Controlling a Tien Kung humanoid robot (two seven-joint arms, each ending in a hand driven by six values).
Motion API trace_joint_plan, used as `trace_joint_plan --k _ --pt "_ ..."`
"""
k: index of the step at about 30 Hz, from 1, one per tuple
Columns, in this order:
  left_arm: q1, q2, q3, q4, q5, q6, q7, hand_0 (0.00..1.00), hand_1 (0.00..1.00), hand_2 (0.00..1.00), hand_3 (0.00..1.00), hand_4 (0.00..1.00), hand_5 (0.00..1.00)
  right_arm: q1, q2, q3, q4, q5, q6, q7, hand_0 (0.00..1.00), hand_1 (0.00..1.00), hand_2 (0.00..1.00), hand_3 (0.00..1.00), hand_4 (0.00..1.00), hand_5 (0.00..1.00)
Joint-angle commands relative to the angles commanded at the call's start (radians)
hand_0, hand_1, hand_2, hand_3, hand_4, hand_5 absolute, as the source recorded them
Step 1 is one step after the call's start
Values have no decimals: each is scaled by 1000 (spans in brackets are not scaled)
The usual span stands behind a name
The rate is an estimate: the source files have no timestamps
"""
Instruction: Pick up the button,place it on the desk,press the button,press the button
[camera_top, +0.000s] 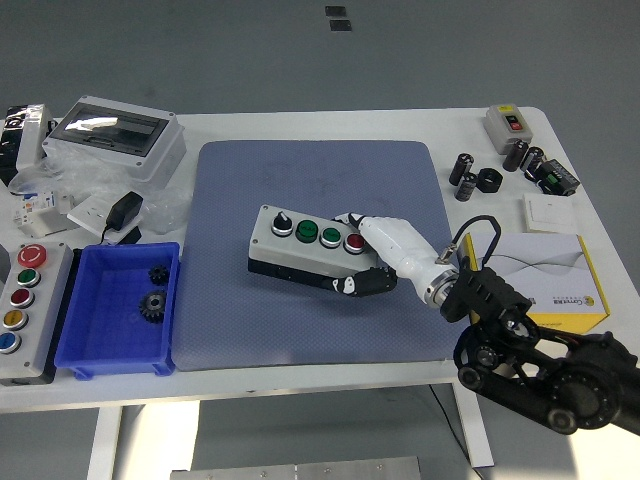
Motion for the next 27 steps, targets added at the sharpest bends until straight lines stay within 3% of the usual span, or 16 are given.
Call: trace_joint_plan --k 4,9,10,15,16,21,22,27 --pt "-1 -1 -3 0 5 0 1 625 605 558 592 706 161 -8 -13 -8 -4 -28 9 33 66 269 324 317 30 2" --pt "-1 -4 -3 0 8 -2 2 625 605 558 592 706 161 -24 -10 3 -15 -33 17 22 66 269 324 317 30 2" --pt "-1 -4 -2 0 9 -2 2 625 605 559 594 708 165 -26 -8 6 -17 -33 19 19 279 367 349 361 145 2" --pt "-2 -5 -3 0 11 -2 2 625 605 559 594 708 165 -29 -7 10 -21 -32 20 11 279 367 349 361 145 2" --pt "-2 -4 -3 0 11 -2 2 625 605 558 592 708 169 -29 -7 9 -22 -31 19 12 464 516 505 534 560 2" --pt "-4 -4 -5 0 13 -3 1 625 605 558 592 708 169 -20 -11 -2 -25 -21 13 19 464 516 505 534 560 2" --pt "-5 -4 -6 0 14 -3 1 625 605 558 592 709 171 -16 -12 -6 -25 -18 12 21 762 727 720 708 463 2" --pt "-8 -3 -7 0 16 -3 0 625 605 558 592 709 171 7 -18 -33 -29 1 9 26 762 727 720 708 463 2"
